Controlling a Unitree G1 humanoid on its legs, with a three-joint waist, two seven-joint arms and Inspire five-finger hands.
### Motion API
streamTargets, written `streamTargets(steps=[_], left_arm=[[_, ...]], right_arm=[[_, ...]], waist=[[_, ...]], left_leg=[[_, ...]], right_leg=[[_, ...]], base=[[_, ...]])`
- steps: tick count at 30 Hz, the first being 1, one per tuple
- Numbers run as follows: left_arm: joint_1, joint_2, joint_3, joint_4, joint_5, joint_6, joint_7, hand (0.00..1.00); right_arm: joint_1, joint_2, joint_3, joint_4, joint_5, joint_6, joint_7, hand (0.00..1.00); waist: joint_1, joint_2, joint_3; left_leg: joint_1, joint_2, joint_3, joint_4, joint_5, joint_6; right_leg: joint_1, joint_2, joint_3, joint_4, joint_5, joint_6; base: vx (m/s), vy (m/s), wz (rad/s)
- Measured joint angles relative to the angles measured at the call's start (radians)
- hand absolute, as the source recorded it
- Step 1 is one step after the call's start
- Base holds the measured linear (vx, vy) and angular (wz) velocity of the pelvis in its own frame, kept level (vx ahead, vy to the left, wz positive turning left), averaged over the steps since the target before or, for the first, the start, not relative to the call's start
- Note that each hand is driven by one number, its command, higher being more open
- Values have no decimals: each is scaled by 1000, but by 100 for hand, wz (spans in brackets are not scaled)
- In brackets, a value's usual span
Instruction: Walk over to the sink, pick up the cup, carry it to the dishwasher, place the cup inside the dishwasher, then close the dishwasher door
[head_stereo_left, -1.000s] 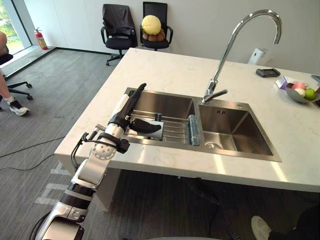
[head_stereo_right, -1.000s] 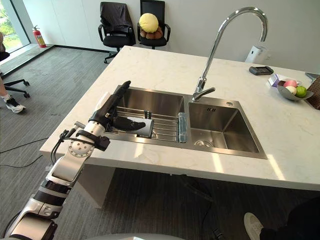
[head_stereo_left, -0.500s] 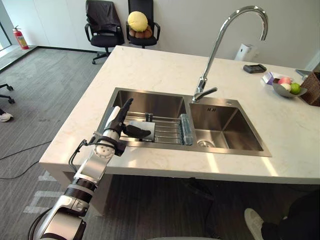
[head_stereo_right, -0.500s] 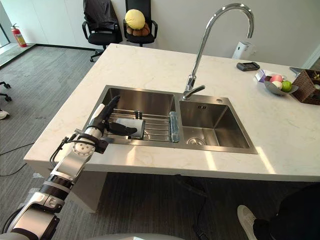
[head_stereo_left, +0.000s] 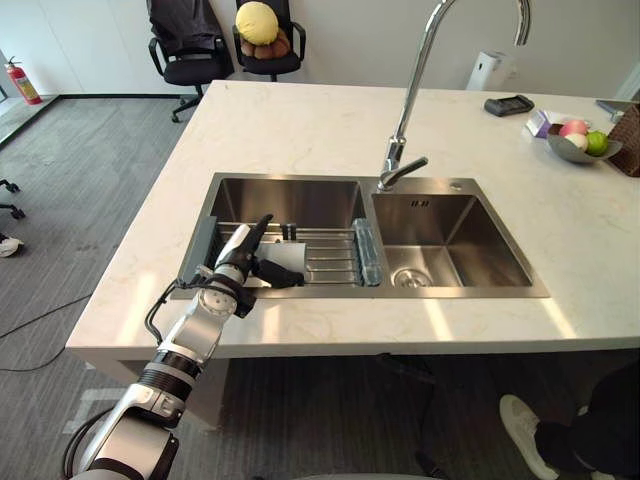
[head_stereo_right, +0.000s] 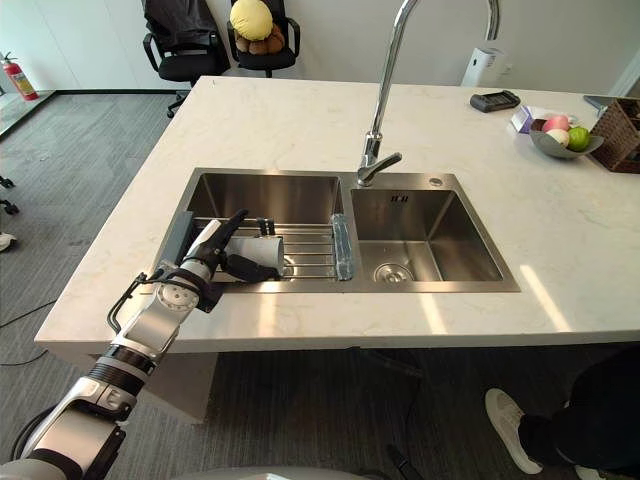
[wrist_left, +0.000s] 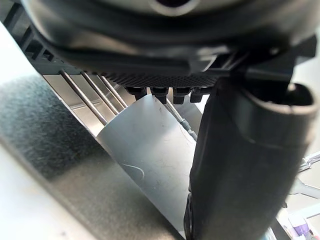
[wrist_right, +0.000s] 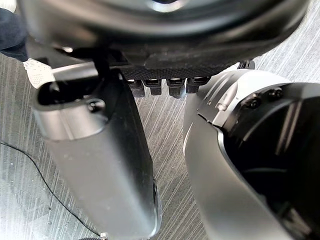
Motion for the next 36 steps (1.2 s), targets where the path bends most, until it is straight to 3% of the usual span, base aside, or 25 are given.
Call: streamTargets(steps=[9, 19, 29, 30, 36], left_arm=[[-39, 5, -1, 1, 195, 65, -82, 100], [-45, 7, -23, 22, 390, -20, -62, 100], [-49, 12, -70, 66, 512, -23, -62, 100], [-50, 11, -72, 69, 526, -23, -62, 0], [-74, 9, -96, 109, 585, -26, -52, 0]], right_arm=[[-5, -12, 19, 0, 11, -1, -24, 100], [-4, -53, 86, -2, 33, -3, -29, 100], [-4, -62, 126, 0, 48, -21, -42, 100], [-4, -63, 128, 1, 48, -21, -42, 100], [-7, -69, 150, 15, 48, -31, -43, 100]], waist=[[-15, 17, 4], [-19, 51, 22], [-26, 57, 26], [-26, 58, 26], [-33, 58, 27]], left_leg=[[2, 0, -5, 0, -3, -3], [3, 3, -7, 0, -5, -5], [3, 3, -7, 0, -5, -6], [3, 3, -7, 0, -5, -6], [3, 2, -9, 0, -6, -7]], right_leg=[[0, 1, 5, -7, 3, 5], [0, 4, 5, -9, 7, 11], [-3, 4, 7, -9, 7, 11], [-3, 4, 7, -9, 7, 11], [-3, 5, 8, -9, 7, 11]], base=[[-8, -6, -2], [-2, -3, -1], [0, 0, 0], [0, 0, 0], [0, 0, 0]])
